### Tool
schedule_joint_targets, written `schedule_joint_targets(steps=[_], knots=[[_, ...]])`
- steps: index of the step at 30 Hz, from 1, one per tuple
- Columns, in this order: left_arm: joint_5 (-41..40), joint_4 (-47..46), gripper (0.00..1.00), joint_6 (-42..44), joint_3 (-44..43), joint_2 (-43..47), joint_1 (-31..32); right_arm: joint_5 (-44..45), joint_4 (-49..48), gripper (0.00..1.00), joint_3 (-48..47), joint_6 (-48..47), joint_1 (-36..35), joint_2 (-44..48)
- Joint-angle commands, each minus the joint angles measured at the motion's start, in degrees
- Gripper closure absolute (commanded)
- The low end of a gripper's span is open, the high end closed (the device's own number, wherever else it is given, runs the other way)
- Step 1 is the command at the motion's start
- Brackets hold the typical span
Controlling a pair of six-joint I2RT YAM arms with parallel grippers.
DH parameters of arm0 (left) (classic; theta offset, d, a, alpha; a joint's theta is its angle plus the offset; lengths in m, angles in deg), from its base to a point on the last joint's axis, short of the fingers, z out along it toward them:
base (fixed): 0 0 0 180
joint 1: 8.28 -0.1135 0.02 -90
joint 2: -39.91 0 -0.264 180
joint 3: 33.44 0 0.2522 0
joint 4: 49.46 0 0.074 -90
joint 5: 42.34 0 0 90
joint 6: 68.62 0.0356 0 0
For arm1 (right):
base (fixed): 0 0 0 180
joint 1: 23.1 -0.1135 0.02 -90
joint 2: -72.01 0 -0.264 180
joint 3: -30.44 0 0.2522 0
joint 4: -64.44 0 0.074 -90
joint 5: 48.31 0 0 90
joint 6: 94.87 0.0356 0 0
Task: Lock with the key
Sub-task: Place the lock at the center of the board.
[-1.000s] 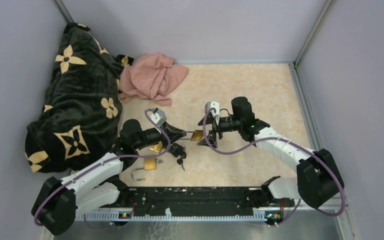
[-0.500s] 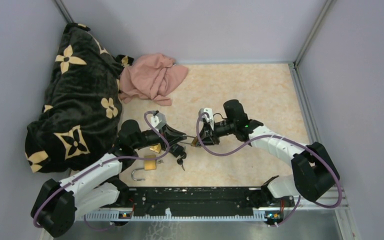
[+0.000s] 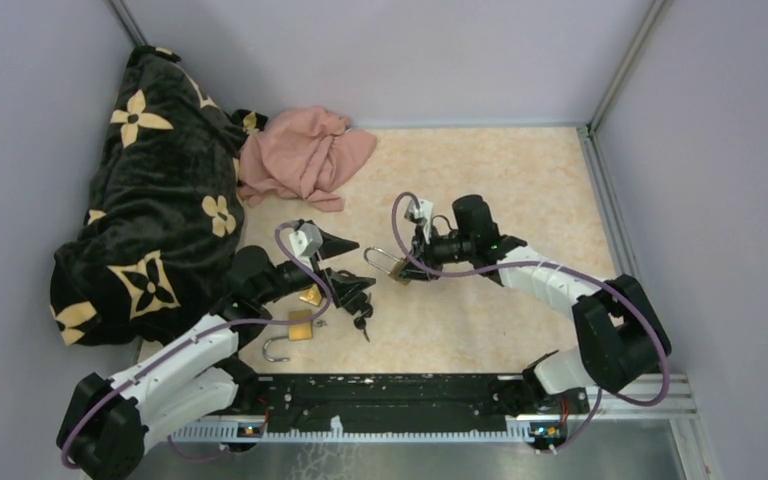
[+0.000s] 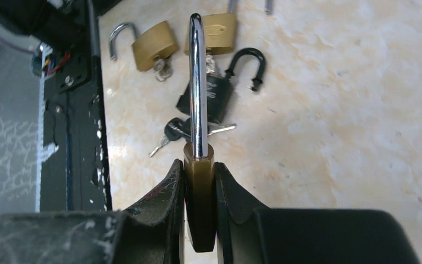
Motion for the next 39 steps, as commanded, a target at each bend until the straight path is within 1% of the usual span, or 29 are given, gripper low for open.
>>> schedule_joint_targets(steps=[1,4,8,12,17,22,28,30,32,34,39], knots=[[-6.7,0.2,0.01,0.0,2.2,2.5,-0.5,2.0,-11.0,1.00,-3.2,17.5,5.1,-1.5],[-9.3,0.4,0.01,-2.3,4.1,3.7,-2.0,5.5,-11.2,1.00,-3.3,24.3,8.6,-4.8],[-10.5,1.0,0.01,-5.8,6.5,5.3,-4.7,7.1,-12.0,1.00,-3.0,31.3,11.6,-9.0],[-11.3,2.6,0.01,-6.7,8.4,7.4,-6.3,10.6,-11.4,1.00,-3.2,34.7,12.9,-11.7],[-11.8,2.4,0.01,-8.4,10.6,9.6,-8.0,13.8,-12.4,1.00,-2.6,40.1,15.1,-15.0],[-12.7,3.1,0.01,-9.0,11.6,11.5,-9.5,15.4,-13.4,1.00,-2.0,42.1,16.9,-17.5],[-15.7,4.3,0.01,-9.2,12.1,13.2,-11.9,19.4,-9.1,1.00,-2.3,40.8,17.8,-18.8],[-16.1,4.3,0.01,-9.3,12.4,13.7,-12.6,19.9,-8.6,0.96,-2.0,40.8,18.3,-18.9],[-15.9,4.3,0.01,-9.3,12.5,14.0,-13.0,20.7,-8.1,0.89,-1.8,40.8,18.5,-18.7],[-15.7,4.3,0.01,-9.3,12.5,14.3,-13.3,21.8,-6.8,0.80,-1.9,40.3,18.6,-18.6],[-15.4,3.9,0.01,-9.2,12.6,14.8,-13.6,26.1,-2.4,0.63,-3.2,38.1,18.5,-17.5]])
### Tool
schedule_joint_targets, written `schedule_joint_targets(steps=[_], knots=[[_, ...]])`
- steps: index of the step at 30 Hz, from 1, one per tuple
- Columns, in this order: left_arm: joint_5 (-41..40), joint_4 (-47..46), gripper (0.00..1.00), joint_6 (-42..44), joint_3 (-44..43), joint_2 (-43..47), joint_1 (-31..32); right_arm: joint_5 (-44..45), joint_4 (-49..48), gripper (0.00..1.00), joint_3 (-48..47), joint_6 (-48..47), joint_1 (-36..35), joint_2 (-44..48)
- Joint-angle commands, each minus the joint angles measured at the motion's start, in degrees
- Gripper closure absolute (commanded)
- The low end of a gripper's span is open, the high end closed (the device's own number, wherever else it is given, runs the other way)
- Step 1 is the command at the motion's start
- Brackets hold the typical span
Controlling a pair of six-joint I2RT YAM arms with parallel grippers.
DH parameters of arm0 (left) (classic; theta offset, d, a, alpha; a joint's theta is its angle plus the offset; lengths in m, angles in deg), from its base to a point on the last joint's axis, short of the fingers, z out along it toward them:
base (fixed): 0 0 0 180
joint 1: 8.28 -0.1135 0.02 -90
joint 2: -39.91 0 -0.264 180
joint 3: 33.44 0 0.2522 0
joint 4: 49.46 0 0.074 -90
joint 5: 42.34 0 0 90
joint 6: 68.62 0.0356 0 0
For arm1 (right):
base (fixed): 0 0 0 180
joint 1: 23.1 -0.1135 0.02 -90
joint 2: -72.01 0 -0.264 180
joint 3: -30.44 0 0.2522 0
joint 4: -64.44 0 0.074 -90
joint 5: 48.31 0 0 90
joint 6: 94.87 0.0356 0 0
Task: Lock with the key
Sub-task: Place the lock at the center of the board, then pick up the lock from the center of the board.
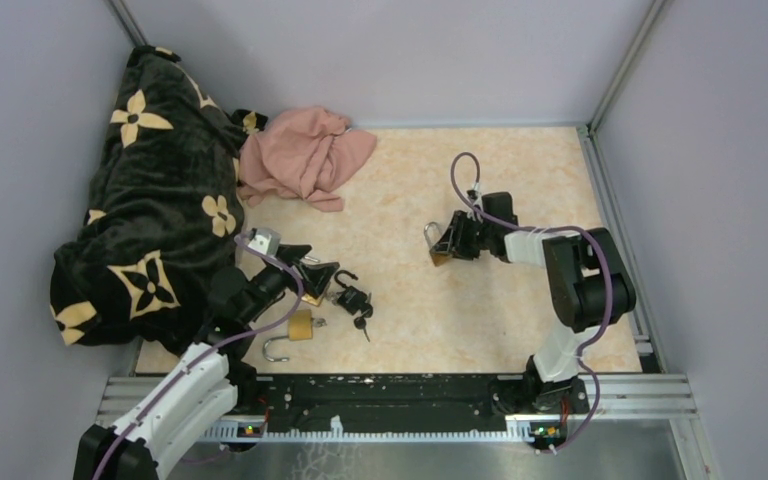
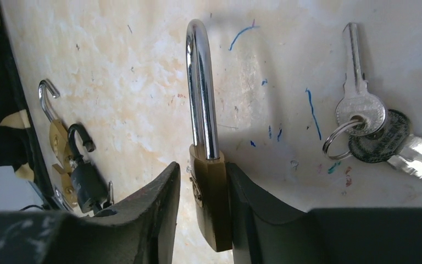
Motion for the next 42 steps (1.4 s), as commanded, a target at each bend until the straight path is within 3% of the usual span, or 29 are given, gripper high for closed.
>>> schedule_joint_targets(steps=[1,8,13,18,19,22,28,31,36,42], knots=[[-0.1,-0.9,0.01,-0.3,0.7,1.1,-0.5,6.8,4.5,0.60,-3.1,-2.6,0.5,2.1],[0.6,-1.6,0.01,-0.3,1.0,1.5,-0.8,14.9,15.3,0.43,-7.3,-8.4,-0.1,6.2],[0.8,-2.0,0.01,-0.6,1.3,1.9,-1.1,25.5,23.9,0.22,-11.6,-13.3,-3.0,10.7],[0.9,-2.3,0.01,-0.9,1.5,2.4,-1.3,34.0,28.1,0.16,-16.9,-22.6,-11.7,12.1],[0.7,-2.3,0.01,-1.0,1.5,2.5,-1.5,33.9,27.9,0.08,-17.5,-24.9,-14.1,12.0],[0.4,-2.2,0.01,-1.5,1.7,2.9,-1.9,30.6,25.3,0.02,-18.3,-29.7,-21.7,11.4],[-0.6,-2.0,0.01,-2.6,1.9,3.9,-3.5,18.8,15.5,0.02,-16.2,-37.3,-33.0,8.7],[-1.3,-1.8,0.01,-3.2,2.0,4.5,-4.9,16.9,11.8,0.02,-16.0,-39.7,-37.5,6.3],[-3.3,-0.9,0.01,-3.7,2.1,4.9,-6.4,13.6,9.1,0.02,-18.2,-38.7,-40.0,0.9],[-6.2,0.3,0.01,-3.7,2.2,5.1,-7.6,15.7,7.5,0.03,-18.3,-39.4,-42.9,-3.0]])
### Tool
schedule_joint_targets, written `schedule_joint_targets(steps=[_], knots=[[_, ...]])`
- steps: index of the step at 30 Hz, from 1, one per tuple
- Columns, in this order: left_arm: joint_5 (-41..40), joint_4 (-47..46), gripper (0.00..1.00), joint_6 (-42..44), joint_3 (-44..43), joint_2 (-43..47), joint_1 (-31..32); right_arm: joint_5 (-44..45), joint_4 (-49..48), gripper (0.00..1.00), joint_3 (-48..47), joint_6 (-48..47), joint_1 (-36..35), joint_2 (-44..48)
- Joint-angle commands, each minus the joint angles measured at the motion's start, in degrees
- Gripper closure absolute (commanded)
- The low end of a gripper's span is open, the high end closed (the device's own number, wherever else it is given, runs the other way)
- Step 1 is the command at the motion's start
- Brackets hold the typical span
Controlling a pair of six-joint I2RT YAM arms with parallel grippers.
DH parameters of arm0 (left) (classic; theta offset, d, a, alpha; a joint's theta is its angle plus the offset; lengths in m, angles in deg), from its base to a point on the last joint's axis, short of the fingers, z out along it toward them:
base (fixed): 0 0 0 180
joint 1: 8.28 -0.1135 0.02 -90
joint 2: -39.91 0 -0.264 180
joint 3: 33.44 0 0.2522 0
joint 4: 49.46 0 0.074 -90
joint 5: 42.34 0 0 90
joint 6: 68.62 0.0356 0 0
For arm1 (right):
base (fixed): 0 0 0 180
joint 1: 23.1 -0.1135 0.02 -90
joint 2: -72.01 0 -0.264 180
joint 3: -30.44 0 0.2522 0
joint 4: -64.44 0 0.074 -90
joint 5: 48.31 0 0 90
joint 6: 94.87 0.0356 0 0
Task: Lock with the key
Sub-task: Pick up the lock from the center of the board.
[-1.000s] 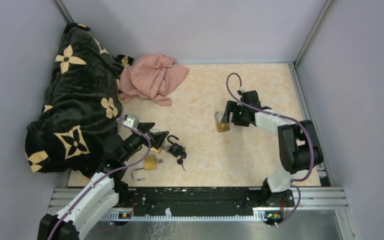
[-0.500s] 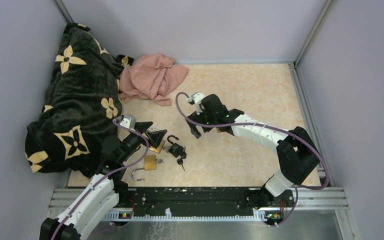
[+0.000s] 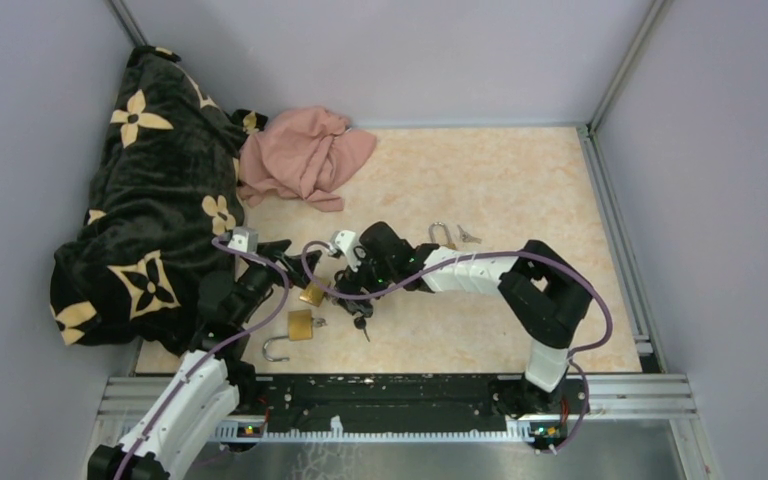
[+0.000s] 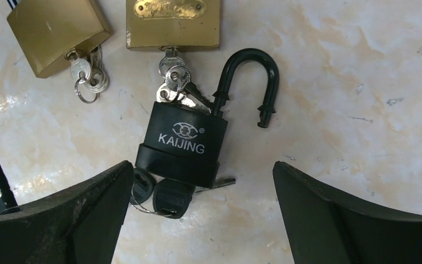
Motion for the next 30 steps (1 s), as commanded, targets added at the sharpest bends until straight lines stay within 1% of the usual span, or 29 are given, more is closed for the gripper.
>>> schedule_joint_targets(steps=[1,15,18,22,23,29,30], knots=[[-2.9,0.1,0.01,-0.8,0.8,0.7,-1.2,0.9,-4.3,0.04,-2.2,-1.6,-2.5,-1.8],[-3.3,0.2,0.02,-1.2,1.1,0.3,-1.7,4.8,-2.2,0.17,-2.9,-1.1,-3.6,-7.0],[-3.2,0.2,0.03,-1.3,1.1,0.3,-1.7,5.0,-1.5,0.24,-3.3,-1.1,-3.6,-7.6],[-3.3,0.2,0.03,-1.2,1.1,0.5,-1.8,6.5,-0.5,0.41,-3.6,-1.6,-3.6,-7.8],[-3.3,0.2,0.03,-1.2,1.1,0.5,-1.8,6.9,-0.5,0.47,-3.6,-1.7,-3.6,-7.6],[-3.2,0.2,0.04,-1.2,1.1,0.7,-1.9,8.5,-1.0,1.00,-1.9,-2.1,-3.6,-5.2],[-3.2,0.2,0.04,-1.2,1.1,0.7,-1.9,8.6,-1.8,1.00,-1.3,-2.2,-3.6,-4.3]])
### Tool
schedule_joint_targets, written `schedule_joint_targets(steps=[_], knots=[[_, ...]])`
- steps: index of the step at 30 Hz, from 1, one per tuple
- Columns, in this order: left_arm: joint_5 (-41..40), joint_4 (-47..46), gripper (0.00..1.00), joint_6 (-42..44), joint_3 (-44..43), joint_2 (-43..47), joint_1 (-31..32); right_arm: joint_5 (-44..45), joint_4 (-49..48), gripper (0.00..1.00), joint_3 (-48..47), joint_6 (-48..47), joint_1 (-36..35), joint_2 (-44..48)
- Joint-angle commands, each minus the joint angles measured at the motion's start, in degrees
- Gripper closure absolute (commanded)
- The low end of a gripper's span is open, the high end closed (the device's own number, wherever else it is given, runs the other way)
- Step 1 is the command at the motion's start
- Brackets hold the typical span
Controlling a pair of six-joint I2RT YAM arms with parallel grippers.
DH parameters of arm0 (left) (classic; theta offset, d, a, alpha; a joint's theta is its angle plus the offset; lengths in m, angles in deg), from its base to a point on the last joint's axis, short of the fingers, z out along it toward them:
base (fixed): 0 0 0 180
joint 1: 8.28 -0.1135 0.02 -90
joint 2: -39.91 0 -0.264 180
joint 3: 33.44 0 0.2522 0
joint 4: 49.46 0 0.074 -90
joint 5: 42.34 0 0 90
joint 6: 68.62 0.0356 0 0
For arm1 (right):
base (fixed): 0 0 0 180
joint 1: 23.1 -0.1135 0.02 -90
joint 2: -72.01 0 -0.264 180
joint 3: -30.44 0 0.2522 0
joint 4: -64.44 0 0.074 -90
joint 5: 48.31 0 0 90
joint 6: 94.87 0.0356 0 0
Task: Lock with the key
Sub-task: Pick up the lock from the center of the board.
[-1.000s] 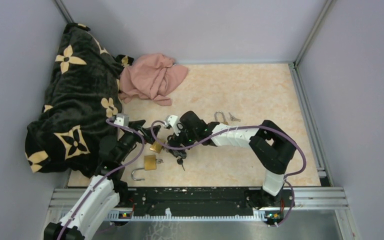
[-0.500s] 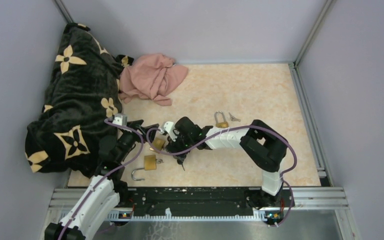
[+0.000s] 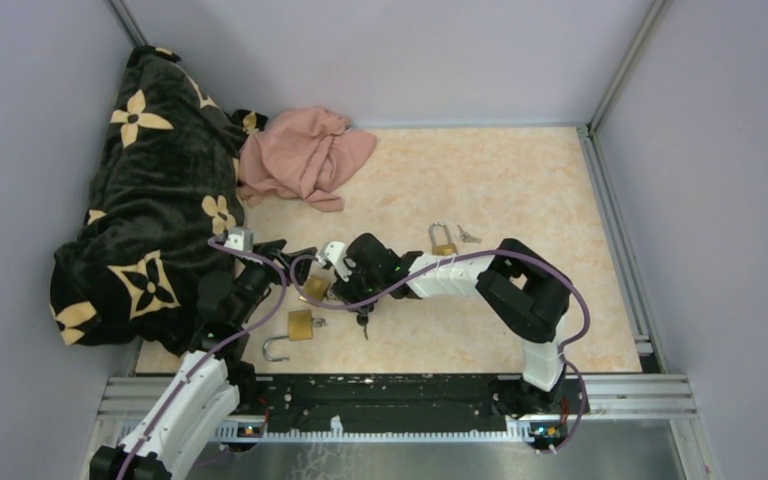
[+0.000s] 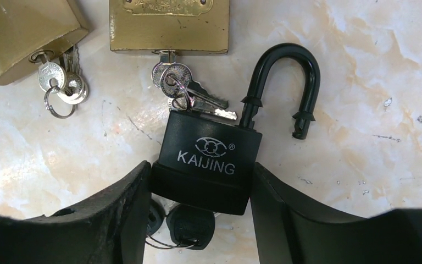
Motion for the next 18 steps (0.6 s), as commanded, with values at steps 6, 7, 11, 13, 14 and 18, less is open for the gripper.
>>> schedule_joint_targets(steps=[6,7,11,13,14,18], knots=[[-1.2,0.3,0.05,1.6,-0.4,0.7,-0.7,-4.2,-7.7,1.00,6.1,0.4,3.1,9.4],[-0.8,0.8,0.05,2.7,-0.9,0.8,-0.7,-5.5,-9.5,1.00,7.5,0.9,3.9,10.8],[2.8,2.8,0.05,8.7,-3.5,0.7,-0.8,-9.5,-14.9,1.00,12.8,1.2,6.8,16.1],[7.4,4.3,0.06,13.9,-5.1,0.3,-0.8,-10.6,-15.6,1.00,14.4,0.4,7.7,18.2],[12.0,5.2,0.08,17.5,-6.0,-0.1,-0.8,-11.0,-15.7,1.00,15.1,-0.4,7.9,19.4],[39.7,21.4,0.19,41.8,-13.3,-2.2,-0.7,-12.0,-16.4,1.00,18.2,-5.0,8.0,24.9]])
